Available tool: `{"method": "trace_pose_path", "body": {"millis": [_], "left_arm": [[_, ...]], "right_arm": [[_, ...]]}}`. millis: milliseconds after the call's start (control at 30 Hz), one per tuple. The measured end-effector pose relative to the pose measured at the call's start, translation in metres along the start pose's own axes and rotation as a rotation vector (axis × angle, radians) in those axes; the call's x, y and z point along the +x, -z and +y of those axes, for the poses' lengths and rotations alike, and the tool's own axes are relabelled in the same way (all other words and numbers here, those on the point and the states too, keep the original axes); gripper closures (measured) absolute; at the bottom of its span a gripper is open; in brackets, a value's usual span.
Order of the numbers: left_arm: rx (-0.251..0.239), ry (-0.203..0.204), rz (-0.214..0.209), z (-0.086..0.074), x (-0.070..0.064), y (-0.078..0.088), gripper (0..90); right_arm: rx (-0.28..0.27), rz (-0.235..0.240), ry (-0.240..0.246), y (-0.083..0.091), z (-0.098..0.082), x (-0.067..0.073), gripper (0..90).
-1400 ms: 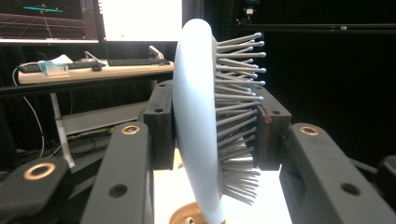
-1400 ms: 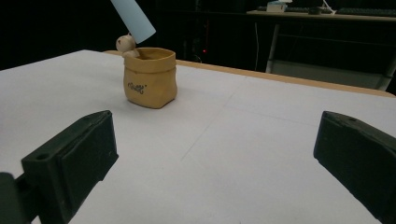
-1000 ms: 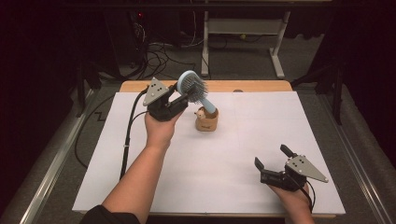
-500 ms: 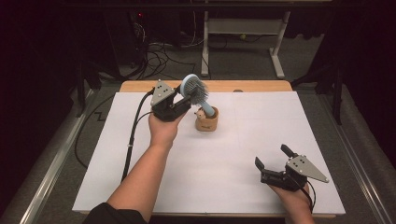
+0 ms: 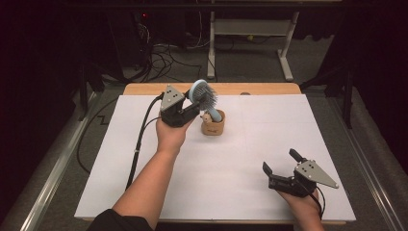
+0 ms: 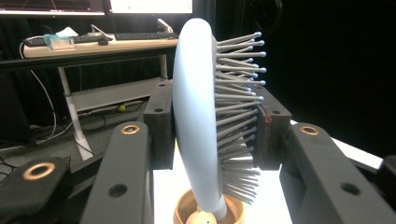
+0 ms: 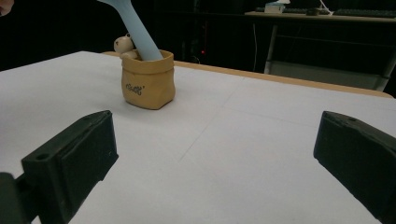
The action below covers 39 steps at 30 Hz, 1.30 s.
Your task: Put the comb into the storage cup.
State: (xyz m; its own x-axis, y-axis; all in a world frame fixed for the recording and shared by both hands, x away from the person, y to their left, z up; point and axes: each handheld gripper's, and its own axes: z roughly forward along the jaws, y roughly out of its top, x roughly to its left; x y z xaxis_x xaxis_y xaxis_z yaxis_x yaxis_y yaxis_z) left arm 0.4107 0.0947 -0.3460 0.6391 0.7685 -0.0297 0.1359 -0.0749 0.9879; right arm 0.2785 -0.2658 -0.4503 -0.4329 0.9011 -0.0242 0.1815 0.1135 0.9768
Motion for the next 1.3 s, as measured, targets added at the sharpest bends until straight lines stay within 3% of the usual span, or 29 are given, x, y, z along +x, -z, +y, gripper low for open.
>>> {"method": "trace_pose_path", "body": {"millis": [1300], "left_arm": [[0.040, 0.023, 0.009, -0.018, -0.004, -0.014, 58.1]], "right_arm": [[-0.008, -0.005, -0.005, 0.000, 0.000, 0.000, 0.0]]}}
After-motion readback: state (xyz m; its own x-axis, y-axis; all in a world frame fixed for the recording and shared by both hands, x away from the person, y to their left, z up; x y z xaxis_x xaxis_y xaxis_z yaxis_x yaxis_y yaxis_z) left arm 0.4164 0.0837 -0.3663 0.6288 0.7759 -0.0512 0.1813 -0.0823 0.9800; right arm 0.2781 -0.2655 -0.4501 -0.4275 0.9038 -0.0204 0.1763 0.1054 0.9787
